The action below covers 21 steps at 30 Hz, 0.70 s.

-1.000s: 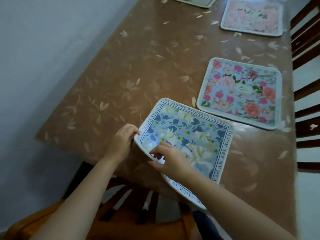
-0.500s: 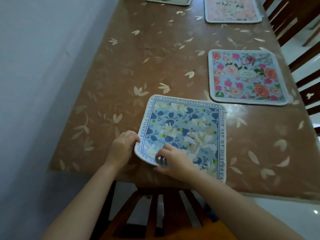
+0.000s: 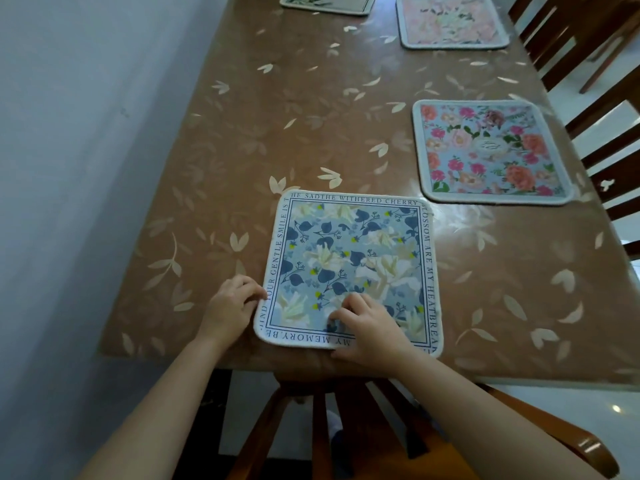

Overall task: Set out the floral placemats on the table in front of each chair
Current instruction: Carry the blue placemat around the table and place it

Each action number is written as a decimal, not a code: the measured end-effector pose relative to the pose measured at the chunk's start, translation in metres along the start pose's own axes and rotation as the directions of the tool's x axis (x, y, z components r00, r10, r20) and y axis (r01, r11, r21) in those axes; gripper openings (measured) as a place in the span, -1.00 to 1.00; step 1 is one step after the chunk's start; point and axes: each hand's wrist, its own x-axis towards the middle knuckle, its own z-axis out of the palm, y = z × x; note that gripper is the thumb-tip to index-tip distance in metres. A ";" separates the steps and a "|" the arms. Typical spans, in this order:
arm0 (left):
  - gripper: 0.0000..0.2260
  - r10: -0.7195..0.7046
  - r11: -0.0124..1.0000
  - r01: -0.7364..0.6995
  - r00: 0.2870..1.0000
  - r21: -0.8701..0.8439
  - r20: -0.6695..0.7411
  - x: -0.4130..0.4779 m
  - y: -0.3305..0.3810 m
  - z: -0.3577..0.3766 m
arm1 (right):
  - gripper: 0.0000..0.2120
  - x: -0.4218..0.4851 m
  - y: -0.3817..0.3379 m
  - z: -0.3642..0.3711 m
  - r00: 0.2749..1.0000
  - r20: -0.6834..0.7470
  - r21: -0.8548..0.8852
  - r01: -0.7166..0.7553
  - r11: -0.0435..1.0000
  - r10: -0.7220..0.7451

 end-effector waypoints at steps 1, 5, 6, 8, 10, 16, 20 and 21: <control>-0.84 -0.007 1.000 0.007 1.000 0.008 0.016 0.000 -0.001 -0.001 | -0.46 -0.002 0.001 0.000 1.000 0.004 -0.014 0.011 1.000 -0.011; -0.81 -0.010 1.000 0.010 1.000 0.004 -0.023 -0.008 0.001 -0.003 | -0.44 -0.014 0.013 -0.004 1.000 0.027 -0.055 0.003 0.998 -0.001; -0.81 0.012 1.000 -0.012 1.000 -0.007 -0.027 -0.011 0.005 -0.002 | -0.44 -0.018 0.017 -0.006 1.000 0.027 -0.061 -0.009 0.998 0.011; -0.82 0.067 0.997 -0.067 0.998 -0.026 0.021 -0.017 0.017 0.005 | -0.44 -0.026 0.025 -0.010 0.999 0.020 -0.072 -0.039 0.997 0.041; -0.78 0.118 0.993 -0.115 0.988 -0.032 0.102 -0.023 0.030 0.016 | -0.44 -0.034 0.032 -0.013 0.998 0.014 -0.088 -0.061 0.994 0.062; -0.78 0.199 0.978 -0.206 0.969 0.033 0.142 -0.035 0.046 0.041 | -0.54 -0.051 0.044 -0.016 0.999 -0.008 -0.093 -0.051 0.994 0.051; -0.82 0.248 0.964 -0.257 0.962 0.070 0.118 -0.042 0.045 0.041 | -0.57 -0.050 0.041 -0.017 1.000 0.001 -0.119 -0.017 0.993 0.017; -0.83 0.256 0.961 -0.266 0.959 0.076 0.120 -0.043 0.045 0.041 | -0.57 -0.050 0.040 -0.018 1.000 -0.004 -0.125 -0.006 0.992 0.005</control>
